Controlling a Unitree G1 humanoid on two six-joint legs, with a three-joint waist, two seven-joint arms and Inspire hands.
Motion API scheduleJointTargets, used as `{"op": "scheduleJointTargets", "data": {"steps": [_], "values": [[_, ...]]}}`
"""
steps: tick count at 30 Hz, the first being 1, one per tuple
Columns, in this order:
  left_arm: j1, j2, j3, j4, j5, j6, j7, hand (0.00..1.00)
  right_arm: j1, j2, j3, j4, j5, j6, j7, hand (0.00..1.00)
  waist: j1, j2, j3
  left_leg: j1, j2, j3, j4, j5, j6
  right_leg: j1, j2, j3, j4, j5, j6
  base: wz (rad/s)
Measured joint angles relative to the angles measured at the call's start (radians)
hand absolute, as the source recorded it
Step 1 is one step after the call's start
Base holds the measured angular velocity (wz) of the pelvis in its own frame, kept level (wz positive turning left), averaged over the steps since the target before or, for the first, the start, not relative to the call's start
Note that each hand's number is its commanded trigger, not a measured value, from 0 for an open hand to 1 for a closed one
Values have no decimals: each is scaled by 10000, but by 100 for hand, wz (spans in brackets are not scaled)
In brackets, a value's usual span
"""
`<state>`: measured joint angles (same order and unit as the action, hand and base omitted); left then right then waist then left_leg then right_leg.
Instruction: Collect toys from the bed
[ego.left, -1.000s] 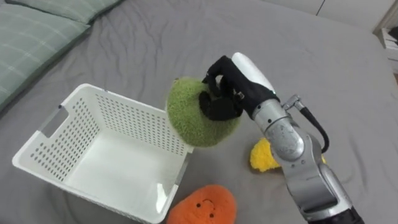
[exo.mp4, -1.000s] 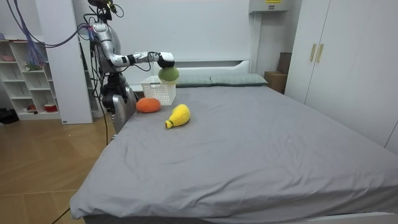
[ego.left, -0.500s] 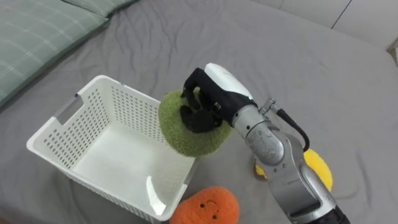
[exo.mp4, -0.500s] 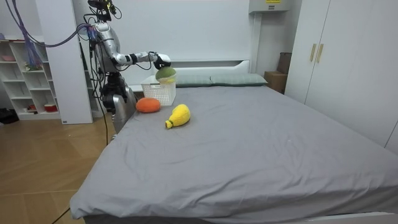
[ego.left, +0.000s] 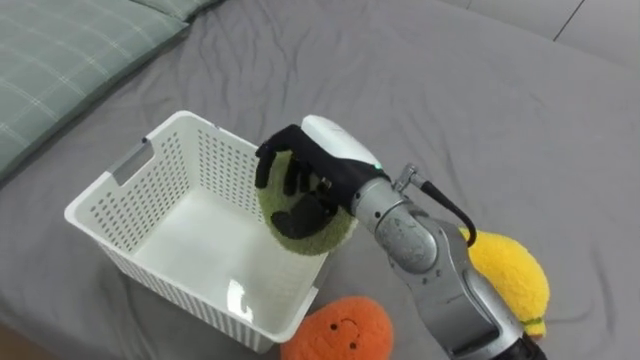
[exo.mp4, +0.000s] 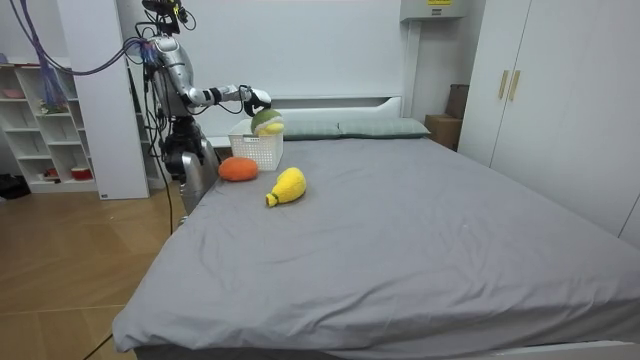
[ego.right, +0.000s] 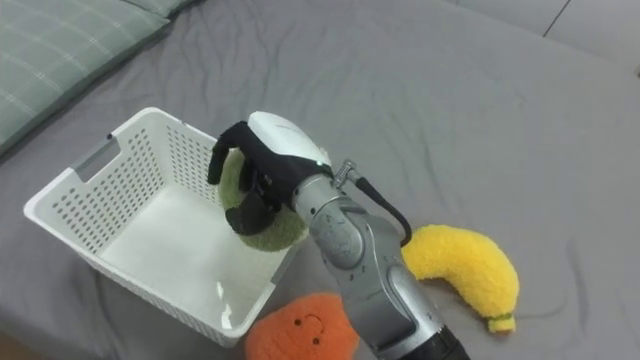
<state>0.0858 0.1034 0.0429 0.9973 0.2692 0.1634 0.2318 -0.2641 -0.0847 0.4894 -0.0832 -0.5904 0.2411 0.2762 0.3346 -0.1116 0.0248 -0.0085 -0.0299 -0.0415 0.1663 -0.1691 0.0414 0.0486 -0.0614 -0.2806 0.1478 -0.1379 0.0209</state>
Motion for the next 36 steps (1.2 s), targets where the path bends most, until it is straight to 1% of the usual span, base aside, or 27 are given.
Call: {"op": "scheduleJointTargets", "data": {"steps": [3, 4, 11, 15, 22, 29, 33, 35, 36], "values": [[1, -5, -7, 3, 0, 0, -35, 0, 0, 3, 0, 0, 1, -7, 0, 0, 25, -9, -6, -13, -5, -40, 12, 6, 6, 7, -11, -65, 0, 0, 0, 3], [0, -5, -5, 4, 2, 0, -36, 0, 0, 1, 0, 0, 4, -9, 0, 0, 24, -29, -20, -9, -8, -39, 14, 11, 8, 9, -17, -75, 3, 0, 0, 0], [-10, 5, -70, 4, 0, -4, -35, 0, 2, 0, 1, 0, 68, -17, 0, 0, 13, -32, -23, -9, -15, -46, 23, 27, 11, 21, -28, -106, 14, 0, 0, 0], [-43, 5, -71, 4, 1, -5, -47, 0, 3, -1, 1, -1, 77, -18, 7, 0, 8, -23, -18, -33, -25, -115, 24, 28, 9, 25, -35, -201, 14, 0, 0, 5], [-47, 6, -69, 58, 0, -21, -54, 0, 2, -1, 0, -4, 222, -111, 81, 0, 17, 1, -17, -33, -31, -127, 25, 48, 6, 25, -36, -207, 14, 0, 0, 0], [-46, 7, -74, 82, -29, -19, -42, 0, 2, -2, -1, -47, 603, -112, 91, 0, -7, 40, -23, 2, -31, -129, 27, 56, 3, 58, -33, -186, 14, 0, 0, 0], [-33, 9, -91, 118, -34, -26, -46, 0, -8, 1, -35, -54, 1647, -127, 91, 0, -20, 87, -30, 36, -22, -66, 20, 60, 3, 63, -29, -116, 17, 0, 0, -4], [1, 7, -85, 118, -35, -102, -51, 0, -8, 1, -42, -105, 2301, -153, 95, 0, -27, 133, -27, 77, -10, 15, 9, 61, 6, 66, -27, -17, 17, 0, 0, -11], [40, 7, -85, 117, -35, -182, -51, 0, -7, 5, -50, -127, 2675, -233, 95, 0, -40, 147, -37, 166, -5, 82, -18, 64, 9, 83, -25, 56, 17, 0, 0, -14]]}}
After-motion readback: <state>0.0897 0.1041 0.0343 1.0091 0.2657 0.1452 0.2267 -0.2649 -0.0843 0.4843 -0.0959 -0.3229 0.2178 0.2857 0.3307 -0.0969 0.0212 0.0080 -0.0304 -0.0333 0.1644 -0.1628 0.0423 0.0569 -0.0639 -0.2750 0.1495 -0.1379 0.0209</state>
